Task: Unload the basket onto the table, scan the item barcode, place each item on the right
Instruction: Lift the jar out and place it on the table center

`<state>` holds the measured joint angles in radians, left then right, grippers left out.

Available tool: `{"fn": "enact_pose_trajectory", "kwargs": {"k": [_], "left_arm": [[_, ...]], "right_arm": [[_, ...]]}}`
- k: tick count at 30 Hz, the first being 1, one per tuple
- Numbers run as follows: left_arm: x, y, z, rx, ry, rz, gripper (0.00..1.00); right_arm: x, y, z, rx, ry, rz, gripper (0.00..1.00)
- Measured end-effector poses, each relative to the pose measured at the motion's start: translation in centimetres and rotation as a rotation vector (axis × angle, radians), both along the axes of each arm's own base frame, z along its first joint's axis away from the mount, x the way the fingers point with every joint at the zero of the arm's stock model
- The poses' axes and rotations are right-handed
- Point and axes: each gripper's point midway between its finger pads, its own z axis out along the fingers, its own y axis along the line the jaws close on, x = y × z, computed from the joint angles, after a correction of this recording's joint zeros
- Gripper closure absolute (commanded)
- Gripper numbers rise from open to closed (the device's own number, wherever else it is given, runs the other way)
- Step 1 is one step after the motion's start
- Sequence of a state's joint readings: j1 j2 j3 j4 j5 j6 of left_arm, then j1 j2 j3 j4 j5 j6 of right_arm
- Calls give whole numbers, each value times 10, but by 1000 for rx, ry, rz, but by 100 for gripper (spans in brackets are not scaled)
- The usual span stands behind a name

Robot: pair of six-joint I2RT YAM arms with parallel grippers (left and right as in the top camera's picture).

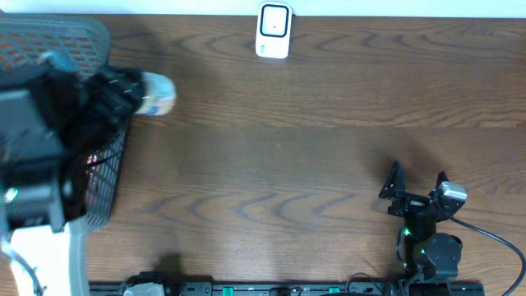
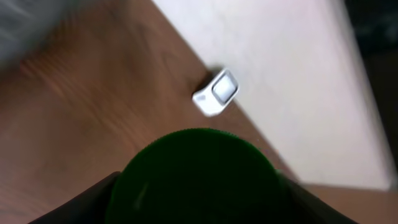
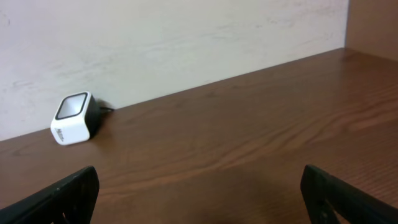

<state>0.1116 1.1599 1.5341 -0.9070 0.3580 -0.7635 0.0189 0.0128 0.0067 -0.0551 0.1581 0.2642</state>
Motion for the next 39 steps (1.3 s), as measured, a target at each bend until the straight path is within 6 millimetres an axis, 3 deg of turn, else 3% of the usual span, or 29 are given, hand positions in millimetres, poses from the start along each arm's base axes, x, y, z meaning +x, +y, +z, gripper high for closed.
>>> {"fn": "enact_pose_trajectory", "kwargs": {"k": [6,13,19,29,39], "left_arm": [[37,-46,-40,66,101,-97,30],[74,-91,-103,141,230,-153,31],[89,-121,-152,191,324,-183,31],[92,-144,-208,298,431,-190,38],[88,-145,-227,379,457,-177,38]], "right_arm": [[0,0,0,0,0,0,1],[0,0,0,0,0,0,1],[0,0,0,0,0,0,1],[0,0,0,0,0,0,1],[0,0,0,0,0,0,1]]}}
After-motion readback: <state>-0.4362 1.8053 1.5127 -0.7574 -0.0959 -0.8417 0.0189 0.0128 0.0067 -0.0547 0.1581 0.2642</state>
